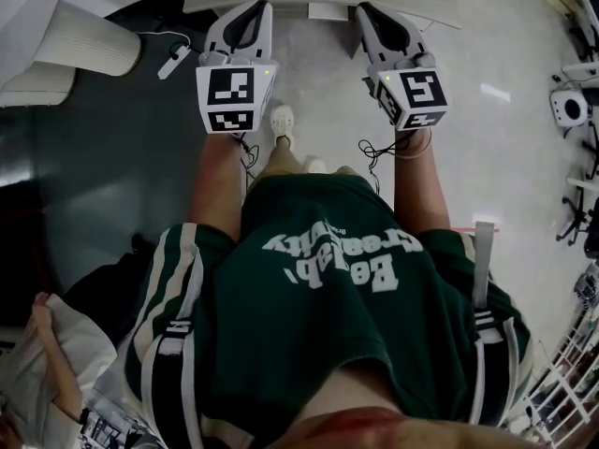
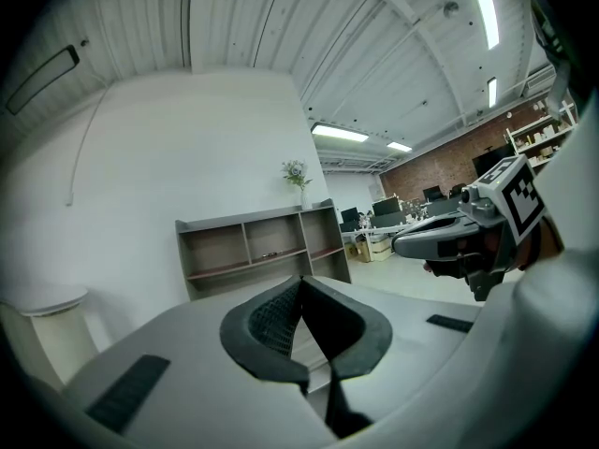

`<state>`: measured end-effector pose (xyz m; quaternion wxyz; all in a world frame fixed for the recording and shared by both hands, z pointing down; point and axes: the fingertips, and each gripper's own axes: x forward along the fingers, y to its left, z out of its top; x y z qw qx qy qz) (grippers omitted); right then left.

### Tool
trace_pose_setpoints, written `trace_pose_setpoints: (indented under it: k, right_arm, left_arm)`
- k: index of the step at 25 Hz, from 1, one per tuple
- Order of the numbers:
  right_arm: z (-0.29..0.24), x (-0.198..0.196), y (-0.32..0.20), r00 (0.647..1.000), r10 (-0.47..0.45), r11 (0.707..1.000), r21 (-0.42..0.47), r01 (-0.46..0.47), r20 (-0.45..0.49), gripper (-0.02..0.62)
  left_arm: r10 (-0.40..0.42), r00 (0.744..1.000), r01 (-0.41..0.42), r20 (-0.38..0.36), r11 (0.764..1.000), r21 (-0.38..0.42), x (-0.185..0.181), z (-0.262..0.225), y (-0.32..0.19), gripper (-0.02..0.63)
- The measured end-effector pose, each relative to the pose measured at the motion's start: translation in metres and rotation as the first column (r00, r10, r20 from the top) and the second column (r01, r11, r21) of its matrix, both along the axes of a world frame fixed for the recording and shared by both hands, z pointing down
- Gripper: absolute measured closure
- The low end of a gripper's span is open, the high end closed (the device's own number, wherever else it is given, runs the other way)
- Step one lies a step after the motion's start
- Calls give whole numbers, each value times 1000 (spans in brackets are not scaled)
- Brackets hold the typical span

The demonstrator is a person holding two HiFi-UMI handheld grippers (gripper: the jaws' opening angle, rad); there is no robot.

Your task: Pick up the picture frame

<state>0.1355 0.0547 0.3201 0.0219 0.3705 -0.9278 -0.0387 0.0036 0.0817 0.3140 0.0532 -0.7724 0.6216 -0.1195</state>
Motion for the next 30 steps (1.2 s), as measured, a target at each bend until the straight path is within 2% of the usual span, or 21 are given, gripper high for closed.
trace_pose_setpoints:
  k: [12,23,30]
  right_arm:
    - [21,-113,-159,1000,-4,999,-40,3,-25,561]
    - [15,-195,-300,996,81,994,-66,-83,-42,561]
    - [18,-238,-359,990,130,989,-68,-133,-52,560]
  left_arm:
    - [-9,1000,8,-26,999,-31,-116,20,-158,587]
    - [73,996,-76,-50,996,-44,-203,15,-313,588]
    - [117,991,-120,-61,992,-36,-247,17,-378,588]
